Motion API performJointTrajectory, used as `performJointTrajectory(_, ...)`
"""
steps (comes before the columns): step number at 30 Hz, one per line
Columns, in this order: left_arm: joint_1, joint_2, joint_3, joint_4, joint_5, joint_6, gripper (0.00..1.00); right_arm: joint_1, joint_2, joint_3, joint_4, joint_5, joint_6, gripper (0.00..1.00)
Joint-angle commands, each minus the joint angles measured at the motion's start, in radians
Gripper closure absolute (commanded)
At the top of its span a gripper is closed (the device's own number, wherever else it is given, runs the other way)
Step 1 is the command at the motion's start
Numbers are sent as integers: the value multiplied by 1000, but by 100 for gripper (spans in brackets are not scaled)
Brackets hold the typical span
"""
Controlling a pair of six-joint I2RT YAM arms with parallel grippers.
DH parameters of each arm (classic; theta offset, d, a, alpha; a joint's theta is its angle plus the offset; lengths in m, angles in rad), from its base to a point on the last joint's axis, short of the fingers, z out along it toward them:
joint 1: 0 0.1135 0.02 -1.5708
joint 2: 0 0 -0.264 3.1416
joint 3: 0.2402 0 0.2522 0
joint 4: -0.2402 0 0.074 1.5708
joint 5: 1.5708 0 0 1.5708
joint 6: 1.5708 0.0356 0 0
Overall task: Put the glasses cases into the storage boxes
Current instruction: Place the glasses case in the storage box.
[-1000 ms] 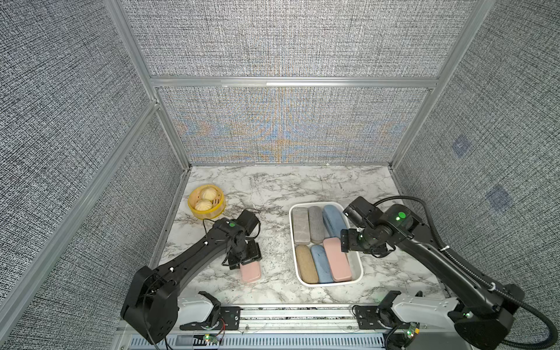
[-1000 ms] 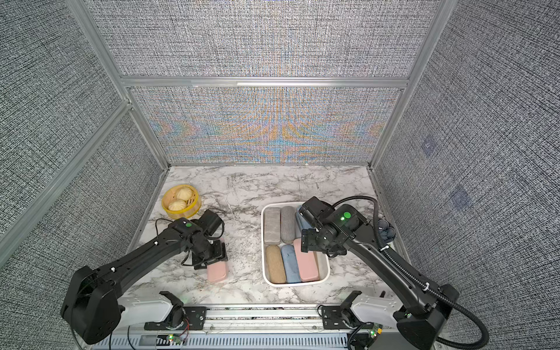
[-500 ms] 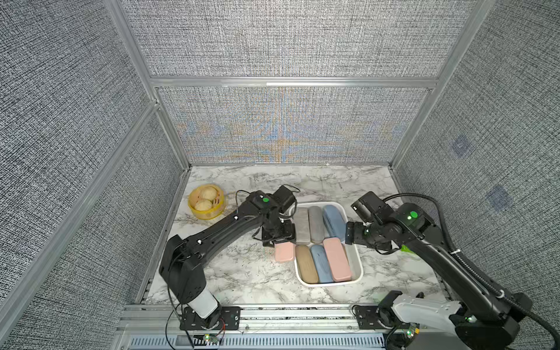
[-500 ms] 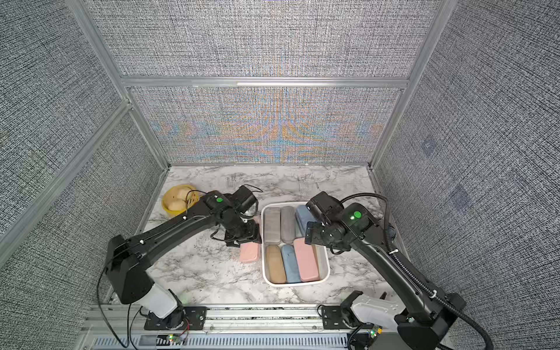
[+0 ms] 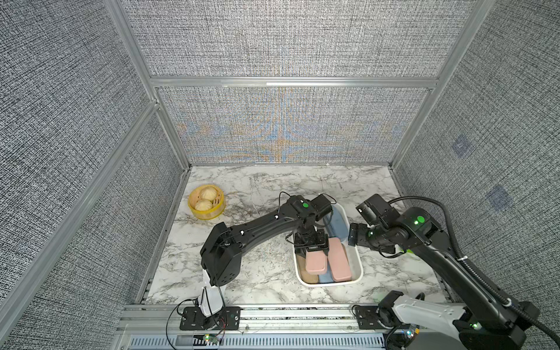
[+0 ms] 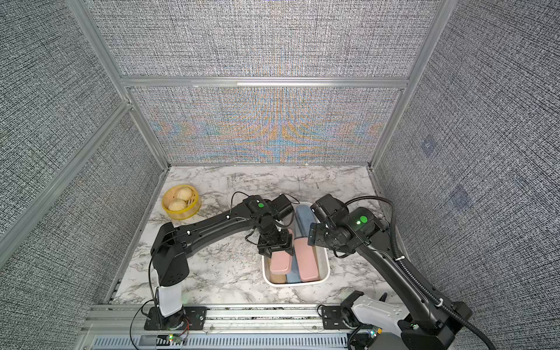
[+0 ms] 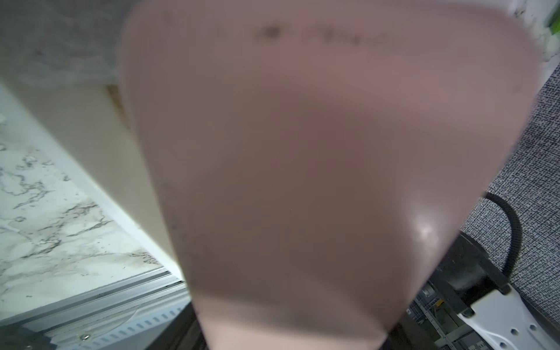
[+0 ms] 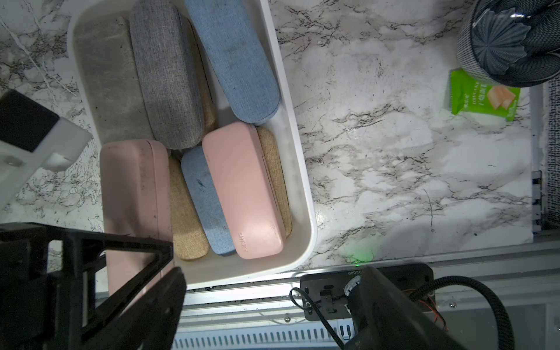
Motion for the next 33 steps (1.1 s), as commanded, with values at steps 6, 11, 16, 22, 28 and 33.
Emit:
performJointTrajectory(6, -33, -5, -89, -15, 76, -83, 44, -3, 6, -1, -3, 17, -3, 9)
performJointTrajectory(11, -31, 9, -98, -18, 96, -85, 44, -2, 22, 3, 18, 2, -11, 8)
performJointTrajectory(16, -24, 97, -24, -41, 86, -65, 44, -2, 24, 11, 14, -6, -14, 9)
performJointTrajectory(22, -7, 161, 22, -71, 75, -44, 45, -2, -14, 9, -22, 19, -10, 9)
performJointTrajectory(28, 14, 170, 42, -65, -7, -60, 41, -2, -36, -3, -38, 17, -6, 9)
performJointTrajectory(33, 19, 200, 32, -35, 6, -65, 26, -2, -40, 17, -58, 20, -11, 9)
